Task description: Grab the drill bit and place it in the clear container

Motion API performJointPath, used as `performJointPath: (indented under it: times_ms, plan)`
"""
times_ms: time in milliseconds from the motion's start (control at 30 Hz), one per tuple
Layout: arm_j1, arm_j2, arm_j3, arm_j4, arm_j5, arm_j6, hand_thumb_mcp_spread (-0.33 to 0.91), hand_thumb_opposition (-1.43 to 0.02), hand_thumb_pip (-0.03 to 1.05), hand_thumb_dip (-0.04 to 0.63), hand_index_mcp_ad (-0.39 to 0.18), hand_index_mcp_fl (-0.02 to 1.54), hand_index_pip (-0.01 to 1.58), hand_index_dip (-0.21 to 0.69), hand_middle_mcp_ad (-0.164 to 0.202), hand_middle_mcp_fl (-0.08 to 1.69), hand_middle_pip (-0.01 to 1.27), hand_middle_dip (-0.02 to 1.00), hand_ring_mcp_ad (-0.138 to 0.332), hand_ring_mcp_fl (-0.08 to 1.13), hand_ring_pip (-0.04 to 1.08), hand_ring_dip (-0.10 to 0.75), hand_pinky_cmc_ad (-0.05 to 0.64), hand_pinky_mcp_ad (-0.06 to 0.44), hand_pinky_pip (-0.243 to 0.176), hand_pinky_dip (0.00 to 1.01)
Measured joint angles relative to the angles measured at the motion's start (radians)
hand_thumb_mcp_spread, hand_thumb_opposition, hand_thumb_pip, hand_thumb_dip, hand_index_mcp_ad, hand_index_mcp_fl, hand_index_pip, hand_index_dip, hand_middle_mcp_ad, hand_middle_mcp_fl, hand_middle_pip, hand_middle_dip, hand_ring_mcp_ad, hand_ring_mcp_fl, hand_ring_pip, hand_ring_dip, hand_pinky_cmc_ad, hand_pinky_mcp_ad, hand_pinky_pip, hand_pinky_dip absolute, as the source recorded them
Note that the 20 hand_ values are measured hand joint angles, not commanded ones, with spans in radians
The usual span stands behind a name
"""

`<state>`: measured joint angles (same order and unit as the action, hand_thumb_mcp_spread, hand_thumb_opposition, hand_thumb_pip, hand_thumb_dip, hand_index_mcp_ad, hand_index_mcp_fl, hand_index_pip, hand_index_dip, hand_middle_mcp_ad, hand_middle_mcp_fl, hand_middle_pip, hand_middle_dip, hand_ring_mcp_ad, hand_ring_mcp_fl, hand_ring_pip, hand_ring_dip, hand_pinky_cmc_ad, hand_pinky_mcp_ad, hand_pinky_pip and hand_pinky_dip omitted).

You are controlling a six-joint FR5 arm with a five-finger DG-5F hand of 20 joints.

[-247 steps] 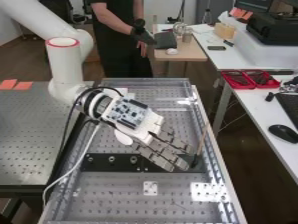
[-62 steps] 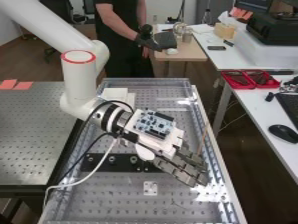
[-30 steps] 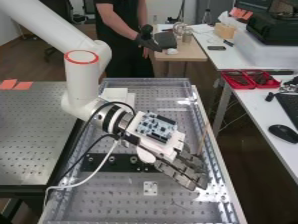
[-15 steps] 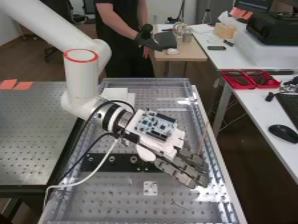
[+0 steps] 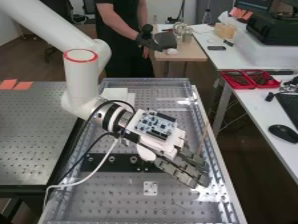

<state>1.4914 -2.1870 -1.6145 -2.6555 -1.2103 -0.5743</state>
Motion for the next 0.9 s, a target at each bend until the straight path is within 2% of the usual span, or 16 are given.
performJointPath:
  times_ms: [233,533,600,667,900]
  plan:
    - [0.001,-0.001,-0.007,0.023,0.003,0.008,0.54,-1.01,0.5,0.314,-0.096,0.87,1.0,0.216,-0.07,0.37,0.11,0.25,0.122,0.13,0.09,0.077,0.237,0.073,-0.037,0.14]
    - [-0.003,0.008,-0.004,0.029,0.003,0.009,0.58,-1.02,0.48,0.297,-0.096,0.97,0.87,0.232,-0.068,0.38,0.11,0.25,0.12,0.16,0.1,0.086,0.25,0.072,-0.037,0.14]
    - [-0.006,0.014,0.006,0.015,-0.001,0.006,0.62,-1.02,0.43,0.3,-0.096,1.0,0.84,0.229,-0.068,0.38,0.11,0.25,0.12,0.16,0.1,0.086,0.25,0.072,-0.037,0.14]
    - [-0.009,0.019,0.014,0.005,-0.004,0.004,0.62,-1.02,0.43,0.3,-0.096,1.01,0.83,0.232,-0.068,0.42,0.11,0.25,0.12,0.16,0.1,0.086,0.269,0.07,-0.037,0.14]
    - [-0.013,0.054,0.046,-0.044,-0.026,-0.019,0.62,-1.03,0.43,0.3,-0.096,1.05,0.76,0.248,-0.068,0.41,0.11,0.25,0.12,0.16,0.1,0.086,0.269,0.068,-0.037,0.14]
